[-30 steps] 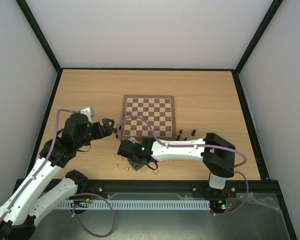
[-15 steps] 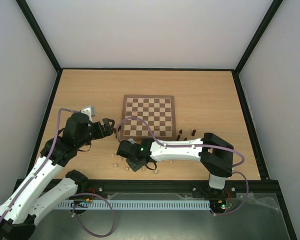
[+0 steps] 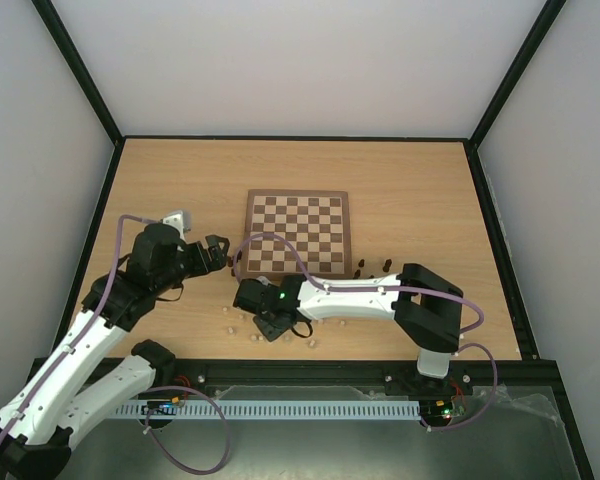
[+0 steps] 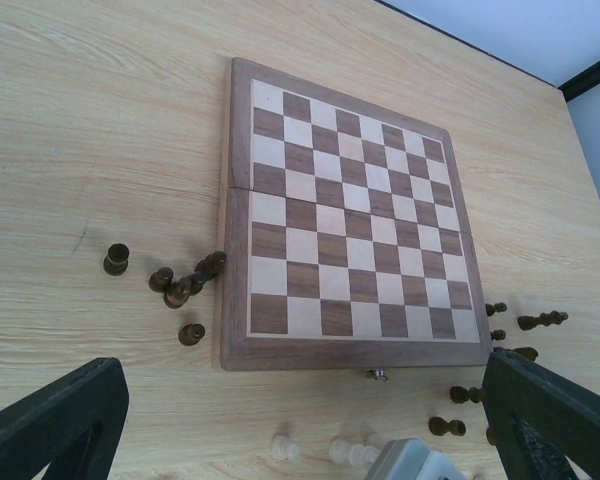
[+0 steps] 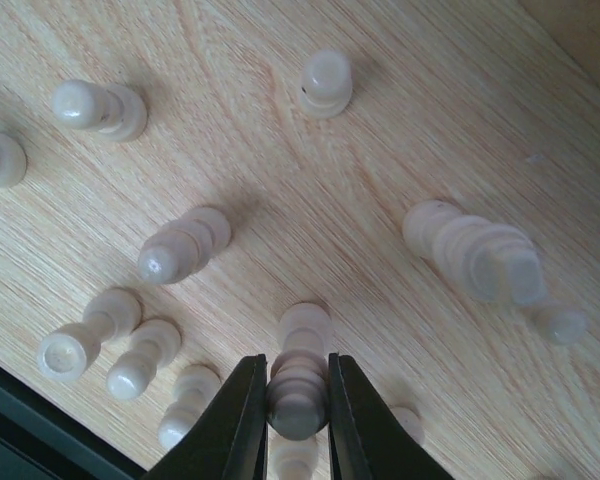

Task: Set up the chess pieces on the board
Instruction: Pick up the chess piece at the center of the board, then place the chess piece on the chessboard.

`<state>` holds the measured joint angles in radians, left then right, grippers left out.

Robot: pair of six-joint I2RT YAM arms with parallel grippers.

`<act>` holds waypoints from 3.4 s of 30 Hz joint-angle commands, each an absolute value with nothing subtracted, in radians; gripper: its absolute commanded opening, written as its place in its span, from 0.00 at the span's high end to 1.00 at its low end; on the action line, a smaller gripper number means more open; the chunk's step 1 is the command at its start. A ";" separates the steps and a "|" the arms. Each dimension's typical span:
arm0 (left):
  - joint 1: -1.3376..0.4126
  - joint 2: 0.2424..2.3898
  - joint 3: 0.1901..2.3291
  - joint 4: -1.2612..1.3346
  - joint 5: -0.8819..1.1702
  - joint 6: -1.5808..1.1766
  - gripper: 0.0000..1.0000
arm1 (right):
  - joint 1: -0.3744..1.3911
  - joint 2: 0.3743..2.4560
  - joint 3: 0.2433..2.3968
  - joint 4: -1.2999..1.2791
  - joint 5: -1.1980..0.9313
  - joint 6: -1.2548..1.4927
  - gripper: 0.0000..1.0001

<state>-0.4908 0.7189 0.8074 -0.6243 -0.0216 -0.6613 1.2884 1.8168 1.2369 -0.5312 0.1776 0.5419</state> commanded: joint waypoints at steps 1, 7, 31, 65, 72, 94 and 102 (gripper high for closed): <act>-0.496 0.724 0.864 -0.641 -0.054 -0.644 0.00 | 1.284 1.752 1.321 -0.644 0.203 0.516 0.92; -0.494 0.733 0.890 -0.625 -0.087 -0.627 0.00 | 1.249 1.626 1.450 -0.788 0.222 0.475 0.92; -0.476 0.819 0.762 -0.460 0.001 -0.577 0.01 | 0.937 1.876 1.547 -0.707 0.191 0.322 0.93; -0.476 0.816 0.755 -0.465 0.000 -0.581 0.01 | 0.895 1.945 1.440 -0.604 0.134 0.329 0.93; -0.476 0.819 0.755 -0.465 0.001 -0.579 0.00 | 0.895 1.926 1.439 -0.625 0.138 0.336 0.93; -0.476 0.822 0.764 -0.467 -0.024 -0.594 0.01 | 0.896 1.827 1.425 -0.651 0.139 0.347 0.61; -0.476 0.767 0.748 -0.437 -0.010 -0.634 0.01 | 0.895 1.708 1.416 -0.663 0.136 0.315 0.24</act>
<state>-0.4812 0.7925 0.7517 -0.4515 0.0032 -0.6071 0.8970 1.7943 1.4254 -0.6064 0.1387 0.3332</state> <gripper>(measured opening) 0.995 0.663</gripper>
